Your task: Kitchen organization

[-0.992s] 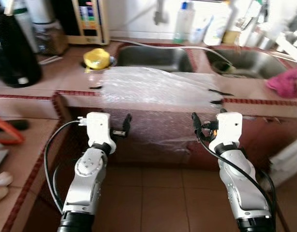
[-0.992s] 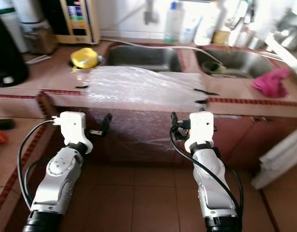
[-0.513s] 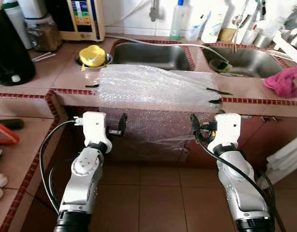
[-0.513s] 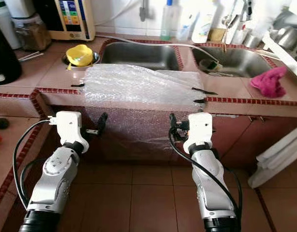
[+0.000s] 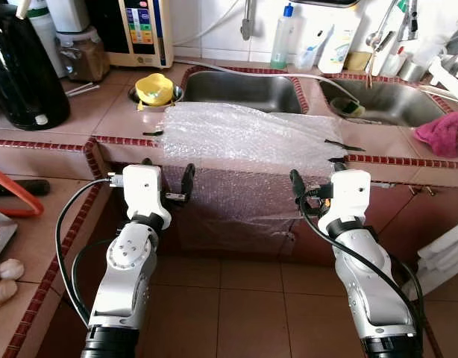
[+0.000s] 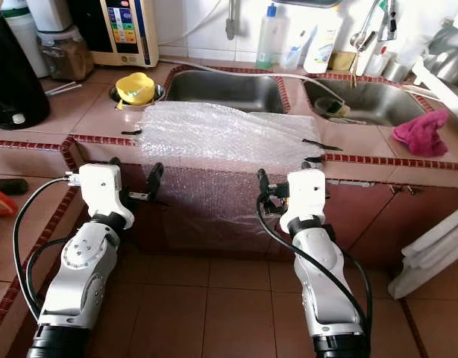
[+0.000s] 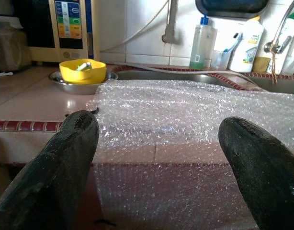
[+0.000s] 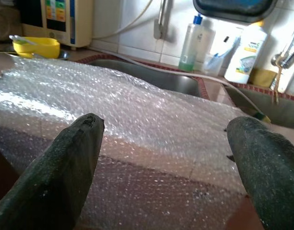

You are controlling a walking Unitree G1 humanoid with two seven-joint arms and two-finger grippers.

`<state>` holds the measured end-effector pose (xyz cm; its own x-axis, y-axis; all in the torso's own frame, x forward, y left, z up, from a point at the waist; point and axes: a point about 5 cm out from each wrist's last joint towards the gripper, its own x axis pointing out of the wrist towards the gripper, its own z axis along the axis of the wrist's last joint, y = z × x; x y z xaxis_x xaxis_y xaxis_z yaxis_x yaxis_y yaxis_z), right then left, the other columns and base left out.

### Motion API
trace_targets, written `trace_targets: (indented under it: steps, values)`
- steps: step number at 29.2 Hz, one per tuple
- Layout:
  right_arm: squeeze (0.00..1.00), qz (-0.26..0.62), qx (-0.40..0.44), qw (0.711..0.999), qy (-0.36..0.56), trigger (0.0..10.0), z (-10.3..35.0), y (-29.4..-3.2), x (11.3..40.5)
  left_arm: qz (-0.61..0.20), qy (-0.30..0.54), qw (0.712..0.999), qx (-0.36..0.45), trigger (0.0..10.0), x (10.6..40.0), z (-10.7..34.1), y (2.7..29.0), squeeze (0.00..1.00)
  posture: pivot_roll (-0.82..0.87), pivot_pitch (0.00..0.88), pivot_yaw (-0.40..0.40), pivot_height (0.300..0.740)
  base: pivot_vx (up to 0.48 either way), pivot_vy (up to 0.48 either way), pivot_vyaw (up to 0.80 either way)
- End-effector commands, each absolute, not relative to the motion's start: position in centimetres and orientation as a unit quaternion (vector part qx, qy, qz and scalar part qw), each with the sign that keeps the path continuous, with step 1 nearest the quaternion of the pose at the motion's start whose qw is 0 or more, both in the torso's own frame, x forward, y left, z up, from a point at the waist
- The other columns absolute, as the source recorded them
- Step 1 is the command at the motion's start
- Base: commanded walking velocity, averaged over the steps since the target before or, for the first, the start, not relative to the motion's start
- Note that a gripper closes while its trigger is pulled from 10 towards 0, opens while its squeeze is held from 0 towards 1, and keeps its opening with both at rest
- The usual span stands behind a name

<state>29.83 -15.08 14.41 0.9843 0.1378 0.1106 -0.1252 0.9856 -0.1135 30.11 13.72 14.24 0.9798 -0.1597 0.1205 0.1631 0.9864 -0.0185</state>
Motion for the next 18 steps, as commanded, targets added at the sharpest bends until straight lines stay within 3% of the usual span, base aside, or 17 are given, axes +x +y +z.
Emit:
trace_targets:
  steps: [1, 18]
  values:
    - [0.00, 0.073, -0.067, 0.992, -0.083, 10.0, 15.54, -14.98, 30.00, -0.088, -0.069, 0.994, -0.017, 10.0, 30.03, 14.66, 13.55, 0.00, 0.01, 0.000, -0.030, 0.740, 0.368, 0.000, 0.00]
    - [0.00, 0.081, -0.078, 0.990, -0.087, 10.0, 15.75, -14.76, 30.17, -0.098, -0.063, 0.993, -0.027, 10.0, 30.16, 14.36, 12.88, 0.00, 0.00, 0.000, -0.034, 0.740, 0.420, 0.000, 0.00]
